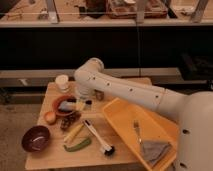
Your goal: Wipe purple bowl with eraser
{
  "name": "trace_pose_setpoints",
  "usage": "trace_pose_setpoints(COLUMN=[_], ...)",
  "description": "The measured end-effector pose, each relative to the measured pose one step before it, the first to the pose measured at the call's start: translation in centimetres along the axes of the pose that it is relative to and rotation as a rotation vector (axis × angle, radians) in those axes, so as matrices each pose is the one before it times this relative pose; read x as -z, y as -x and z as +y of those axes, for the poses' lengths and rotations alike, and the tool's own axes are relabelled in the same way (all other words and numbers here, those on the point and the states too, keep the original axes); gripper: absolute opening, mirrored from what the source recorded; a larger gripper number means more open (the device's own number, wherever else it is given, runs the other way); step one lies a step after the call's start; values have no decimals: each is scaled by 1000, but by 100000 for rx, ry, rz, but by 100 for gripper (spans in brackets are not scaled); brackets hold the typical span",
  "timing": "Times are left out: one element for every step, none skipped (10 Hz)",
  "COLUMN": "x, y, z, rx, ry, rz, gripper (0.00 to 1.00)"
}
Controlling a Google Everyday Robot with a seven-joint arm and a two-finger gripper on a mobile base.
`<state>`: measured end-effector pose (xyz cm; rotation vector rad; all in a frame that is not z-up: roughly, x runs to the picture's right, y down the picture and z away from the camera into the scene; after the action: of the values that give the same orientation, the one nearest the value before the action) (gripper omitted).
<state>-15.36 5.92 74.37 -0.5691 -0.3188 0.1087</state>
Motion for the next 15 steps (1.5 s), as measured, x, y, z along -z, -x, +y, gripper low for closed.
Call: trace_pose_setpoints(x=[88,-223,-88,283,369,71,7,9,-22,-9,15,11,168,-168,-467], y=[1864,1703,1901,1296,982,378,-86,25,4,-40,-11,-46,174,725,1345], z=[708,770,907,614,499,240,-19,-5,2,-4,-9,-5,157,330,327], rx=[2886,2891,3544,2702,2816,1105,-131,27,24,-50,-32,11,2230,3060,3917], ry=[1137,1151,1314,958,952,489,-37,-21,24,5,-12,91,85,500,972], rz=[-1547,-1853,-2627,-1954,-2068,-737,45,-5,28,36,6,121,1045,433,603], gripper=[0,0,0,0,0,0,0,0,0,0,0,0,0,0,0])
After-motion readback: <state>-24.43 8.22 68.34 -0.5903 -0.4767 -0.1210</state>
